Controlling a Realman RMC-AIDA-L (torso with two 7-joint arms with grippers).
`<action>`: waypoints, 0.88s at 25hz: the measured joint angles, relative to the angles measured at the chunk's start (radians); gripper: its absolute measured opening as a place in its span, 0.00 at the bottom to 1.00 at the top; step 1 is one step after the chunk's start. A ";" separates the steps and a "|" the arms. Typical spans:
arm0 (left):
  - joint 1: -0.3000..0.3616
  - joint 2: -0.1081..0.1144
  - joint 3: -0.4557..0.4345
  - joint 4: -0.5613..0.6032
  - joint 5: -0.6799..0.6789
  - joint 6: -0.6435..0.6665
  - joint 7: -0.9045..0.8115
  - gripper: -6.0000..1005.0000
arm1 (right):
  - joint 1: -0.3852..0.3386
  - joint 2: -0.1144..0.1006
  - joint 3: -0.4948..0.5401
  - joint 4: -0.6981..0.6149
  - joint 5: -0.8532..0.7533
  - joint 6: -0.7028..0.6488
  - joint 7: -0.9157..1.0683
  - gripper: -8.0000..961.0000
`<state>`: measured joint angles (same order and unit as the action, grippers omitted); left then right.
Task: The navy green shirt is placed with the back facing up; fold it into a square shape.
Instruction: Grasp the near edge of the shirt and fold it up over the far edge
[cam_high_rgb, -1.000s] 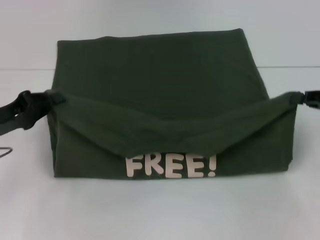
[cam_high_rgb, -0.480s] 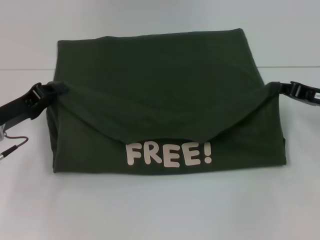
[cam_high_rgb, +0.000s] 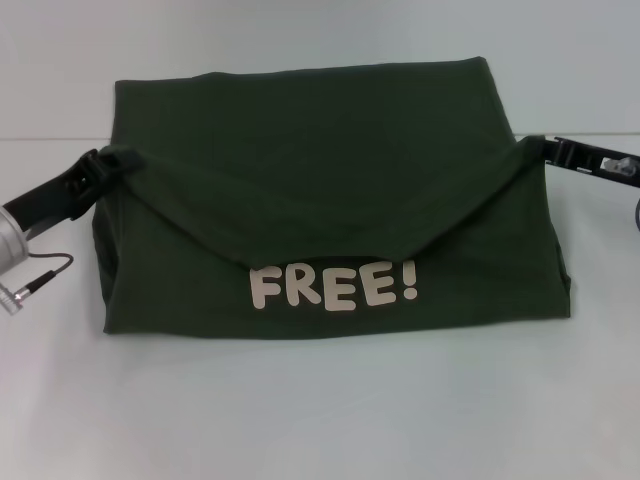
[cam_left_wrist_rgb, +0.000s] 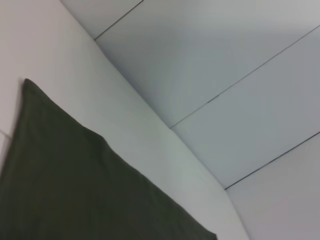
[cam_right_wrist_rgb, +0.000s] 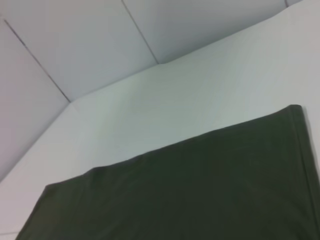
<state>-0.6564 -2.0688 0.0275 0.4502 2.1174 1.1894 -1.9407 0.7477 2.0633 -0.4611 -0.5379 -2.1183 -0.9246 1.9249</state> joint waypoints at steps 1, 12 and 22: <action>-0.002 -0.001 0.000 -0.008 0.000 -0.012 0.008 0.04 | 0.000 0.005 -0.006 0.002 0.000 0.016 -0.005 0.08; -0.022 -0.047 -0.003 -0.040 -0.027 -0.216 0.075 0.04 | 0.001 0.024 -0.059 0.036 0.000 0.155 -0.049 0.08; 0.012 -0.072 0.000 -0.050 -0.125 -0.195 0.161 0.14 | -0.018 0.022 -0.057 0.050 0.037 0.149 -0.101 0.35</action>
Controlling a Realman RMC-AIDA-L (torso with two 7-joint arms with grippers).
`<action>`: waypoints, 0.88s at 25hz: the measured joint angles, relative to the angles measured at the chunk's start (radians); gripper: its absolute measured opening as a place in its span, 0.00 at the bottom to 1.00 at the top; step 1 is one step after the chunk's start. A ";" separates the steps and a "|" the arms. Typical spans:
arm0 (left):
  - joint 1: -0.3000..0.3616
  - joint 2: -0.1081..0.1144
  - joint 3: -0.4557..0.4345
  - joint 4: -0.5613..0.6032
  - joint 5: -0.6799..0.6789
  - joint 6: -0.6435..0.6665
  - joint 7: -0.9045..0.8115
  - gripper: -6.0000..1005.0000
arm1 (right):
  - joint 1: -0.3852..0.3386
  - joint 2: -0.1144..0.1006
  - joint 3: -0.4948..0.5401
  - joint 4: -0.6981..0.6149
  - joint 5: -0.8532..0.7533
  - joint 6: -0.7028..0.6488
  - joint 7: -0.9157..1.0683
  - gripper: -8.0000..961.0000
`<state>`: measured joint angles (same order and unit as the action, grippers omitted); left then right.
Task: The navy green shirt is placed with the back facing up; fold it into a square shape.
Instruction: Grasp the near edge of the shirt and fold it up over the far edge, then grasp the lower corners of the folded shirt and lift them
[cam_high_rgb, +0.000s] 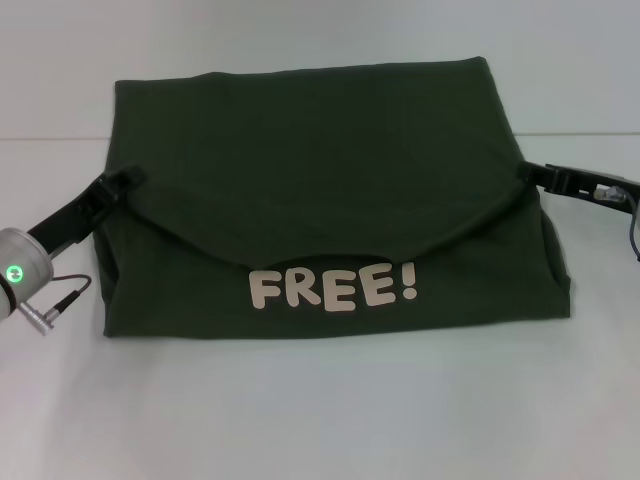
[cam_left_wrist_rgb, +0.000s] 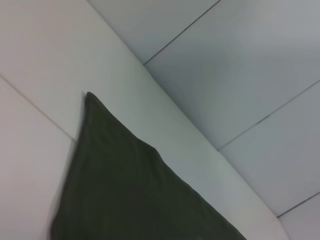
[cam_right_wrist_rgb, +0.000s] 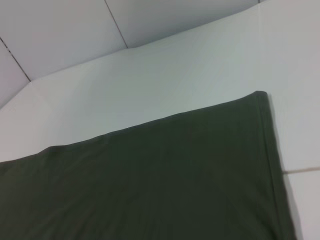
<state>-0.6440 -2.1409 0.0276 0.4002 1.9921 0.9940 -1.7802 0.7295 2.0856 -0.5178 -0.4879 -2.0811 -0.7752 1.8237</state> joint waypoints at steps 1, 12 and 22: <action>0.005 0.004 0.002 -0.002 0.006 0.013 -0.005 0.16 | -0.005 -0.001 0.002 -0.001 0.002 -0.011 0.000 0.39; 0.113 0.046 0.073 0.116 0.079 0.229 -0.178 0.54 | -0.091 -0.038 0.005 -0.016 0.054 -0.252 0.000 0.75; 0.113 0.102 0.136 0.319 0.423 0.481 -0.370 0.67 | -0.155 -0.091 -0.065 -0.033 0.041 -0.508 -0.054 0.96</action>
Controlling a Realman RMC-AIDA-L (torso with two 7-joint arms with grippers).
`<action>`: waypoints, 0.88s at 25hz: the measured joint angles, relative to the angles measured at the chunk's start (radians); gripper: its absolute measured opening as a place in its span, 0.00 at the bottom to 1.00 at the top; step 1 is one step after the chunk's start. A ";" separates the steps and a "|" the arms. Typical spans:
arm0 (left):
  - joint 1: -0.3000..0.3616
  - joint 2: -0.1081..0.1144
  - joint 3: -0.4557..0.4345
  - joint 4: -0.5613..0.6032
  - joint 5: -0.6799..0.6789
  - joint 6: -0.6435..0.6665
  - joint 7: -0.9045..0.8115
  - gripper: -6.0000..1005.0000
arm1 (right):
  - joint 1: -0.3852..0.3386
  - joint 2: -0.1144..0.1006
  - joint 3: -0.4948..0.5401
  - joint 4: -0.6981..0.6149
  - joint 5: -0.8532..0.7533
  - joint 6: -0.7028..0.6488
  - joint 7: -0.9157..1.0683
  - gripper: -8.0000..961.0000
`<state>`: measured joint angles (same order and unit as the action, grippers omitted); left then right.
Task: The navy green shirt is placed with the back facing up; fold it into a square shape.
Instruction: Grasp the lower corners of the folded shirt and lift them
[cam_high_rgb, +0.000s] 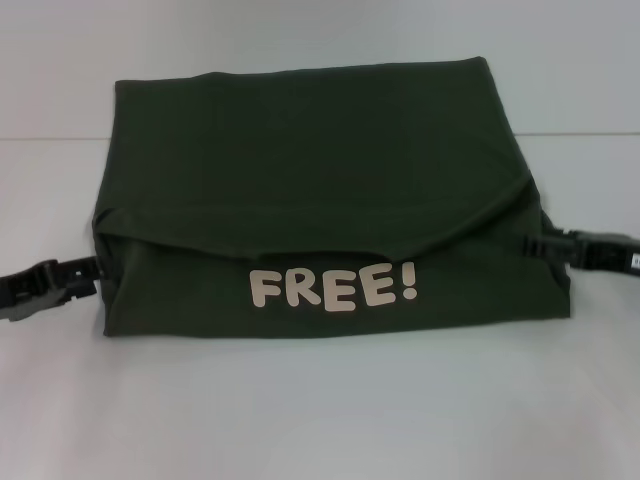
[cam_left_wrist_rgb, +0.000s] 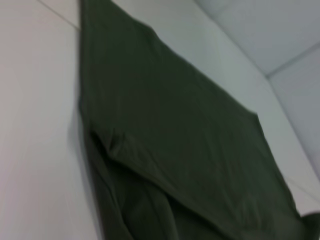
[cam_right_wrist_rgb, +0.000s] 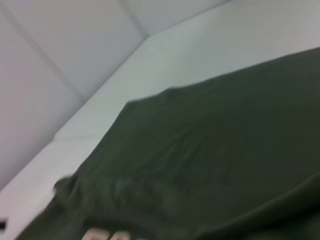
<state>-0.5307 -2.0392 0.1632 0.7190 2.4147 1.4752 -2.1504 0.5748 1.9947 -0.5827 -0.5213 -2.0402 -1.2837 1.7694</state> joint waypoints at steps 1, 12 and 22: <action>-0.006 0.002 0.005 0.000 0.014 0.004 0.000 0.67 | -0.006 -0.001 -0.017 -0.002 0.000 -0.021 -0.025 0.96; -0.032 0.001 0.088 0.004 0.065 -0.058 0.002 0.66 | -0.045 0.037 -0.125 -0.009 -0.037 -0.198 -0.362 0.95; -0.027 -0.014 0.167 -0.001 0.071 -0.094 0.006 0.66 | -0.042 0.042 -0.126 -0.009 -0.037 -0.200 -0.359 0.95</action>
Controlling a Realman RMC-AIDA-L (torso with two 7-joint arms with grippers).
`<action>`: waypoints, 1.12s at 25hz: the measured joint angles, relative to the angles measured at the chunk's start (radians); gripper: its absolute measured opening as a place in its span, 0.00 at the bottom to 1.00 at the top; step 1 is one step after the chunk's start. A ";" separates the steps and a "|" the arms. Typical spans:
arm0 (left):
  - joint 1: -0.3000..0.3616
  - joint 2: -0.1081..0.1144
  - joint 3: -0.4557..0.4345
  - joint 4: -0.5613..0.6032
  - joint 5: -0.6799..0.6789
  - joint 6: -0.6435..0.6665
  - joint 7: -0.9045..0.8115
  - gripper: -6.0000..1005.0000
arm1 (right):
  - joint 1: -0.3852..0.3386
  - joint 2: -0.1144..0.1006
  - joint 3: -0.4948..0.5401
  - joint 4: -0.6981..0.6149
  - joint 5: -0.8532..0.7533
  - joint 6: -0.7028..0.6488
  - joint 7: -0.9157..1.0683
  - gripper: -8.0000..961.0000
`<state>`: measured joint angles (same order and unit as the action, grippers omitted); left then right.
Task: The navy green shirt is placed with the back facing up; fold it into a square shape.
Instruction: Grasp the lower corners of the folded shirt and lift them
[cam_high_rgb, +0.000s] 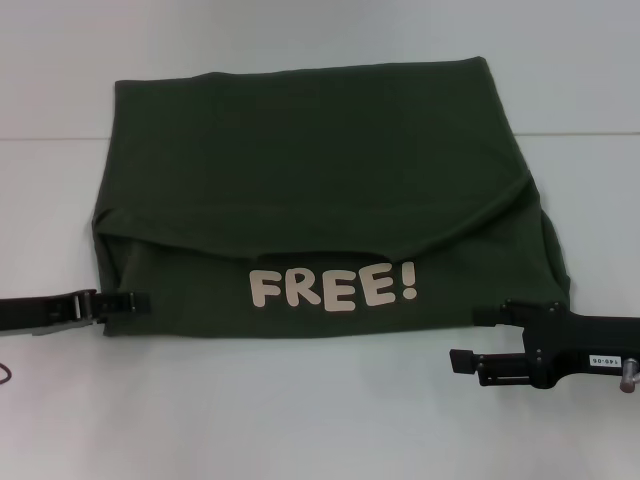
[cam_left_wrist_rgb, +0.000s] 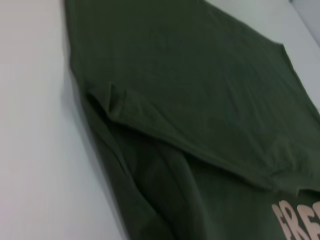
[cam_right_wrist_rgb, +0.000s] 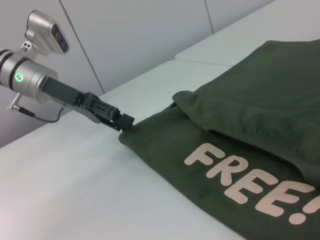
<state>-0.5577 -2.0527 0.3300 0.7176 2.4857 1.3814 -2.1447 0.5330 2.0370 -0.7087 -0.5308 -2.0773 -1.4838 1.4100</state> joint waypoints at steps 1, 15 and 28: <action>0.000 -0.002 0.006 0.000 0.000 -0.004 0.000 0.66 | 0.001 0.000 0.000 0.000 0.000 0.000 0.000 0.95; -0.003 -0.004 0.050 0.003 0.003 -0.011 0.006 0.40 | -0.003 -0.001 0.014 0.000 0.007 -0.001 0.012 0.95; -0.006 -0.004 0.061 0.005 0.003 -0.008 0.021 0.10 | -0.017 -0.043 0.032 -0.244 -0.038 -0.017 0.511 0.94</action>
<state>-0.5634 -2.0571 0.3910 0.7228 2.4884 1.3739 -2.1234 0.5160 1.9942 -0.6771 -0.7748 -2.1154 -1.5011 1.9208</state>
